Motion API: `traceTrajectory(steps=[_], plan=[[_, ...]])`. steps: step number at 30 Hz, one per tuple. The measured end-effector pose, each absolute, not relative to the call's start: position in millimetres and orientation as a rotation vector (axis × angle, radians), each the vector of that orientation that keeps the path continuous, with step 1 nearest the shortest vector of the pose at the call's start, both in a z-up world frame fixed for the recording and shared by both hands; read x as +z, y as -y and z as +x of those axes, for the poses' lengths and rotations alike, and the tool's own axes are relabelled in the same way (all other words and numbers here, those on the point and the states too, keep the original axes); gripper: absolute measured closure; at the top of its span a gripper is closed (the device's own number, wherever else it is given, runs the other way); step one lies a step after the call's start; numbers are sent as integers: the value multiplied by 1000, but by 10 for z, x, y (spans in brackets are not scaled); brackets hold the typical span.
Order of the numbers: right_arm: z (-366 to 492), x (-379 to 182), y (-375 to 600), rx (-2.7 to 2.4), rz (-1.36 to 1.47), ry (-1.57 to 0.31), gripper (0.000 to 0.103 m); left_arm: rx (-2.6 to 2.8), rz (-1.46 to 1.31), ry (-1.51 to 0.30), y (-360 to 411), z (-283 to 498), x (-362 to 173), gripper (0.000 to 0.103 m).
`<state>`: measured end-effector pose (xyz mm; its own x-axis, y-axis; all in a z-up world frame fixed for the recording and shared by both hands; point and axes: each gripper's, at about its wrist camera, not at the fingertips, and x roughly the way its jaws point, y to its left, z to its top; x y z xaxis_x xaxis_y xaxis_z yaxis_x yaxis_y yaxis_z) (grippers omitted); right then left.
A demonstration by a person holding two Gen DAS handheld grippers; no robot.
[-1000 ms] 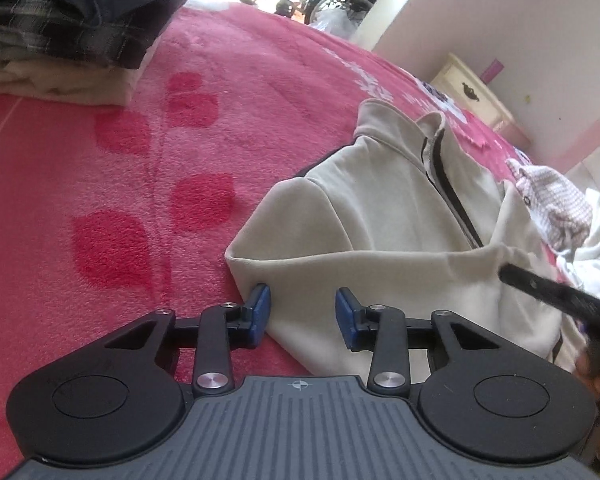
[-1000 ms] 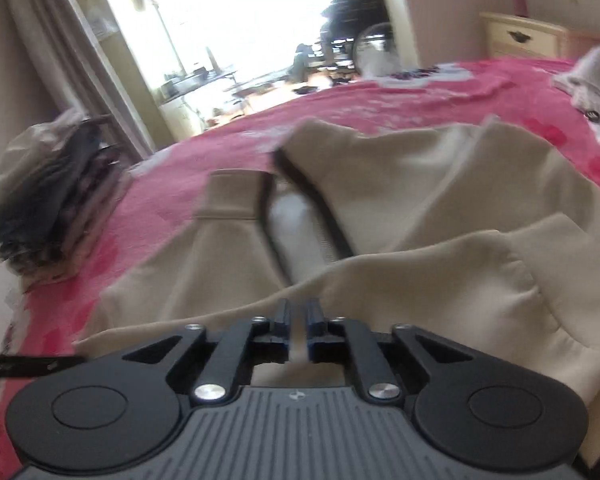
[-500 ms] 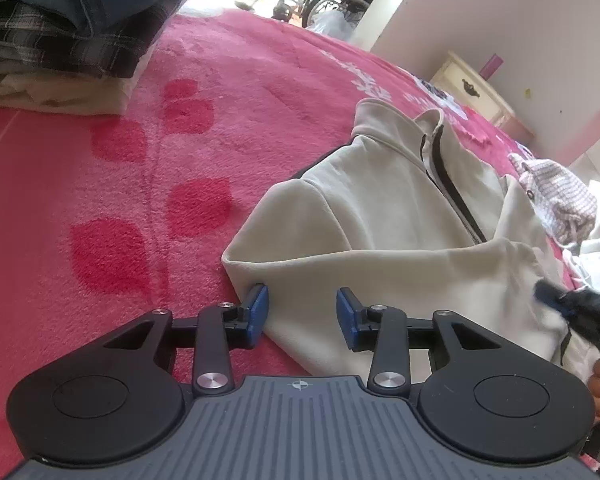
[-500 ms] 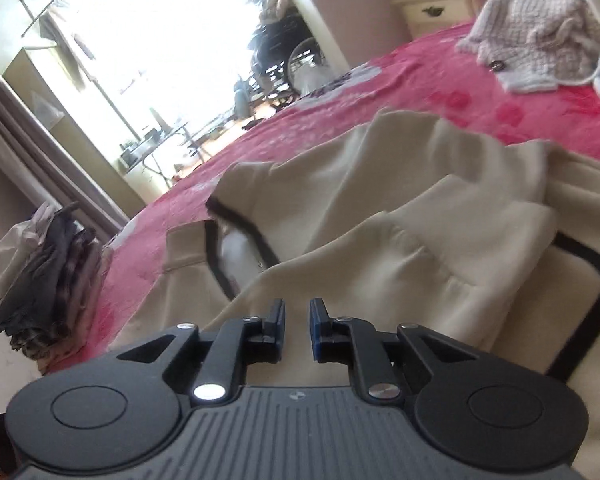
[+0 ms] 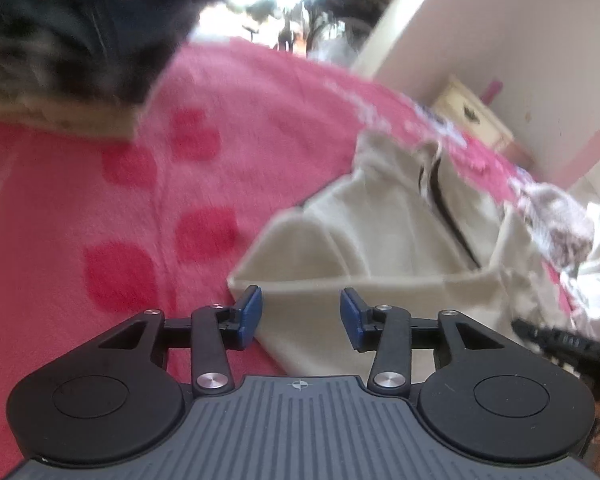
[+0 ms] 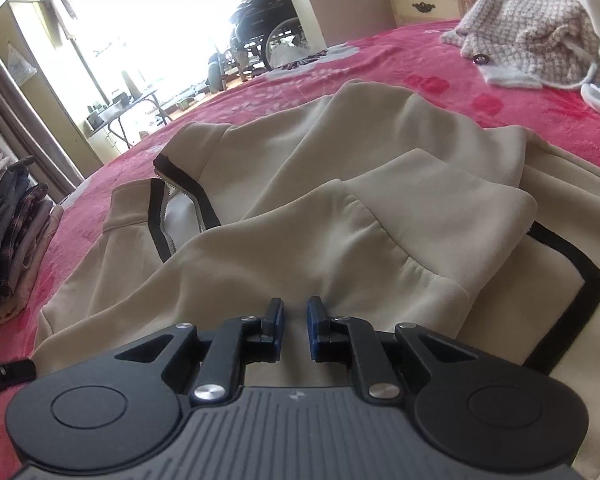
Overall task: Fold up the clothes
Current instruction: 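Move both open grippers to the folded jacket edge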
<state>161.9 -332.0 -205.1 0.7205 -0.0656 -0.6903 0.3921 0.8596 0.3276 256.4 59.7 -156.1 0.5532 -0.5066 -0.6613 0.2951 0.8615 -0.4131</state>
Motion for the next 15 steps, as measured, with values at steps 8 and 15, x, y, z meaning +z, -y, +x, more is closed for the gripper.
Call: traceTrajectory(steps=[8, 15], plan=[[1833, -1593, 3408, -122, 370, -716, 86, -518, -330, -773, -456, 2838, -1282, 45], [2751, -1343, 3614, 34, 480, -740, 84, -593, -249, -909, 177, 3915, -1363, 36]])
